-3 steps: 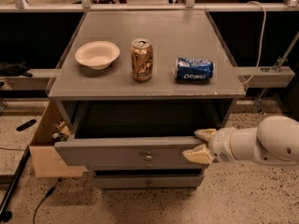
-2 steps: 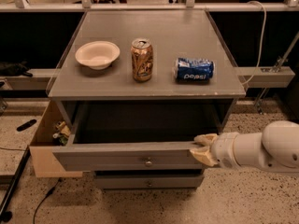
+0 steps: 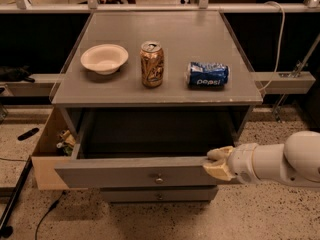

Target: Open top drawer

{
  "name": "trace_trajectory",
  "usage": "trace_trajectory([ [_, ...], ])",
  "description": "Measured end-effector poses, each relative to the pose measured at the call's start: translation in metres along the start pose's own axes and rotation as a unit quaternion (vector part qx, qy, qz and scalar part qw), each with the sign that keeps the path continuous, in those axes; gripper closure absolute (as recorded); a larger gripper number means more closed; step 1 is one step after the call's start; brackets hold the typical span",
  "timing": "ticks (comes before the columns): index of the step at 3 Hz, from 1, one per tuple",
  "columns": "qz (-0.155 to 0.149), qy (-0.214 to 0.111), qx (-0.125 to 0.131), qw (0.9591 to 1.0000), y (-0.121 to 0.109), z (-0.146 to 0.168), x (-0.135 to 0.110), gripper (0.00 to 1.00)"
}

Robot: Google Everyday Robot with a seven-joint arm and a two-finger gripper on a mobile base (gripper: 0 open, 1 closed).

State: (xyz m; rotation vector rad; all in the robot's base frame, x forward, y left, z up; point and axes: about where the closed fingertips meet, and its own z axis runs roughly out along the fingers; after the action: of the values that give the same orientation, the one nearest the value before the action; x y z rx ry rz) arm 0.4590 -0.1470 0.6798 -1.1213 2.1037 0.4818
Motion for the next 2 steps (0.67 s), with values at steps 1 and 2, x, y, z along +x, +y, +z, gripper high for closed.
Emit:
trace_trajectory([
  [1,0.002,-0.001,-0.002,1.0000,0.010,-0.011,0.008,1.00],
  [2,0.006,-0.005,-0.005,1.0000,0.034,-0.036,0.026,1.00],
])
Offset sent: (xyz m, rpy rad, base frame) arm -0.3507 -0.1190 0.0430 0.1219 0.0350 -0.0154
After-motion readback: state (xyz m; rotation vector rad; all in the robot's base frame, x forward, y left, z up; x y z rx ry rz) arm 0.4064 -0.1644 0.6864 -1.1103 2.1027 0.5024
